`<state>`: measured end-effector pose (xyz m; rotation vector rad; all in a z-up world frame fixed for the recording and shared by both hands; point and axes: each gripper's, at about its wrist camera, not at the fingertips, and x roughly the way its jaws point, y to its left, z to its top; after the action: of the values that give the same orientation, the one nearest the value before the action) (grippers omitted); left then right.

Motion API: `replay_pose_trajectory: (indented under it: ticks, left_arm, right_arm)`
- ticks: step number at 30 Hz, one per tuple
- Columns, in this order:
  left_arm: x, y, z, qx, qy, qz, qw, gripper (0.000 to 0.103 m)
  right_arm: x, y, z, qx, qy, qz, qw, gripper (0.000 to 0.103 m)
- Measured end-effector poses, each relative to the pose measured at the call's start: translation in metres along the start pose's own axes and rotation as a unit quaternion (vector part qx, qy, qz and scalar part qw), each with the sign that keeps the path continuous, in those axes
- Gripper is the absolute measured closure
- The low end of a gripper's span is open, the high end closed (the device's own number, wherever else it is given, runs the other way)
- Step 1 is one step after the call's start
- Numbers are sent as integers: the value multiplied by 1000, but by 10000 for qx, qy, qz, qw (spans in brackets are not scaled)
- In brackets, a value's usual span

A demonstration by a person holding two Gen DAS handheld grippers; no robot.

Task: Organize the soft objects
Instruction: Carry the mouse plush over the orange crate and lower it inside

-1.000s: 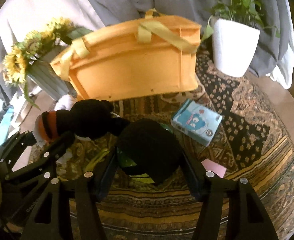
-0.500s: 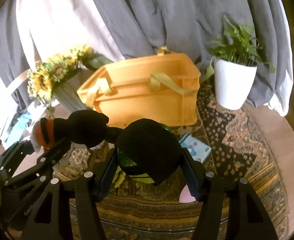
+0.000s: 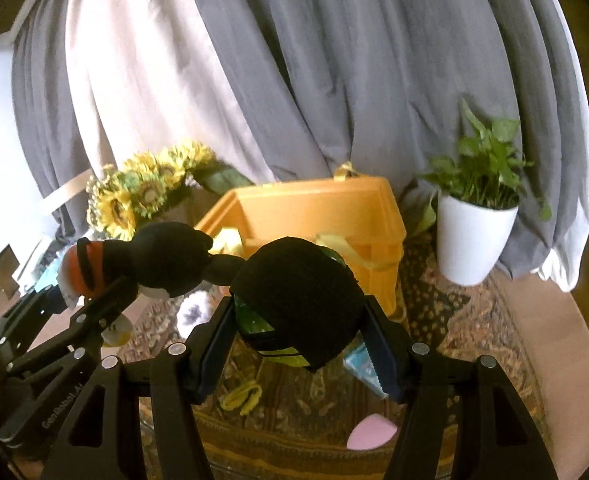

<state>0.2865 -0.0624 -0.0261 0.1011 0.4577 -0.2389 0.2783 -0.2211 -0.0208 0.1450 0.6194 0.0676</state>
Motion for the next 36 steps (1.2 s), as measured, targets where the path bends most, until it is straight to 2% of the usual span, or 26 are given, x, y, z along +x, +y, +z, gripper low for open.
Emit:
replay_pose_trajectory:
  ticks: [11, 21, 30, 36]
  left_arm:
    - [-7, -1, 28, -77, -444, 186, 9988, 53]
    - [3, 8, 57, -6, -772, 294, 9966, 54]
    - [34, 16, 81, 11, -931, 238, 9954, 54]
    - [66, 19, 94, -9, -875, 204, 9960, 54]
  right_arm:
    - [-6, 2, 31, -142, -412, 83, 9990, 40]
    - [8, 6, 66, -190, -736, 101, 9971, 40]
    - [43, 0, 92, -157, -677, 95, 9975, 40]
    - [73, -11, 108, -157, -540, 68, 9984, 40]
